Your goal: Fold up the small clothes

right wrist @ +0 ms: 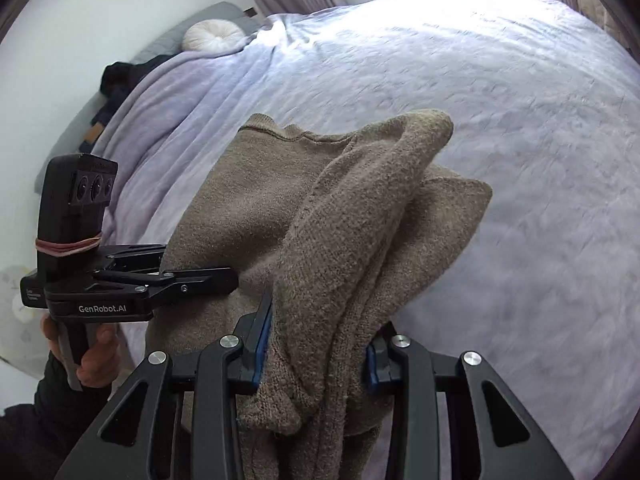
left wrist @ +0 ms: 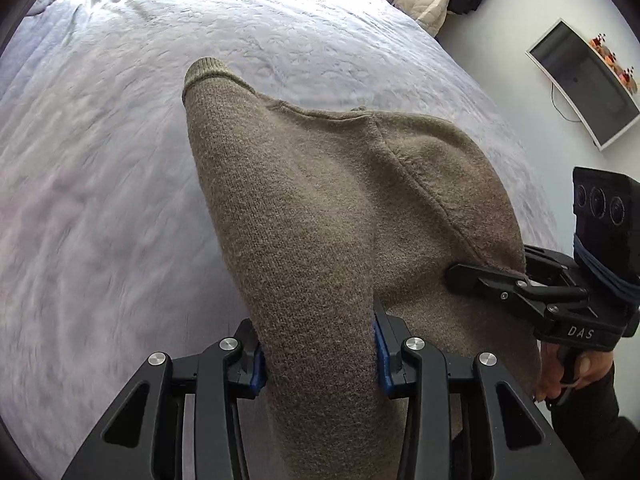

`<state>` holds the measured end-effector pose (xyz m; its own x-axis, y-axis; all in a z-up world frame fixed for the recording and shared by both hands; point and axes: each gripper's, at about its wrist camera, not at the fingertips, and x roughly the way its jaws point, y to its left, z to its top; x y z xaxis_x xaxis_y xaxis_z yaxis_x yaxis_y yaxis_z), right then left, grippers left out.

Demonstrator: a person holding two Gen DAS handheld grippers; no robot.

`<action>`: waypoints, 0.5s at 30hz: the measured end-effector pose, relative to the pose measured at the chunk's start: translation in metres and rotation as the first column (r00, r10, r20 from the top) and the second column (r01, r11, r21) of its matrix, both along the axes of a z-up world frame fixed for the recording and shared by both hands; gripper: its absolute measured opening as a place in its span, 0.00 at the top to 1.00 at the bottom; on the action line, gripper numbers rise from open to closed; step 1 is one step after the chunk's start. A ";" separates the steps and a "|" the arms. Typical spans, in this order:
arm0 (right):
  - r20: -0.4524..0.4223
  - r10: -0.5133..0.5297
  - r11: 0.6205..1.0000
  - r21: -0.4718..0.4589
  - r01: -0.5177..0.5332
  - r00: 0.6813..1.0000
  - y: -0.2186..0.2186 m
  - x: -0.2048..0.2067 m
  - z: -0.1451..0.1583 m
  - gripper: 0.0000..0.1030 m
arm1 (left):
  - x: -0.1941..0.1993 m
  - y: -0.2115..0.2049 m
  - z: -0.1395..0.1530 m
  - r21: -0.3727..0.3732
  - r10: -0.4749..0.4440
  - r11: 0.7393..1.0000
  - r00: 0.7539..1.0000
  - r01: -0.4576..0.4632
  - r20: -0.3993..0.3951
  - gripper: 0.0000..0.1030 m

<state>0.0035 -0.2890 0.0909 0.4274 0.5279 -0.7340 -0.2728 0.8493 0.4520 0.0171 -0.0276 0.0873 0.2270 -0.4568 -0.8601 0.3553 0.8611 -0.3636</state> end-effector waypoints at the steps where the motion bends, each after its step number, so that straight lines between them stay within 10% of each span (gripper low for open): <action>1: -0.002 0.012 1.000 -0.006 -0.012 1.000 0.004 -0.007 -0.005 0.62 | -0.008 0.003 -0.008 0.005 -0.003 1.000 1.000 0.003 -0.007 0.59; 4: -0.042 0.028 0.999 -0.040 -0.030 0.999 0.017 -0.019 -0.033 0.58 | -0.015 0.008 -0.041 0.033 0.011 0.999 0.999 -0.009 -0.051 0.53; 6: -0.075 0.012 0.993 -0.116 -0.020 0.997 0.020 -0.018 -0.050 0.40 | -0.013 0.015 -0.055 0.057 0.055 0.997 0.997 -0.051 -0.059 0.22; 9: -0.086 -0.049 0.991 -0.126 0.037 0.995 0.006 -0.024 -0.047 0.35 | -0.019 0.039 -0.042 0.036 0.130 0.991 0.991 -0.129 -0.037 0.18; 15: 0.215 0.063 0.957 -0.291 0.002 0.975 0.023 -0.074 0.027 0.33 | -0.049 0.062 0.029 0.055 0.223 0.969 0.948 -0.241 0.228 0.18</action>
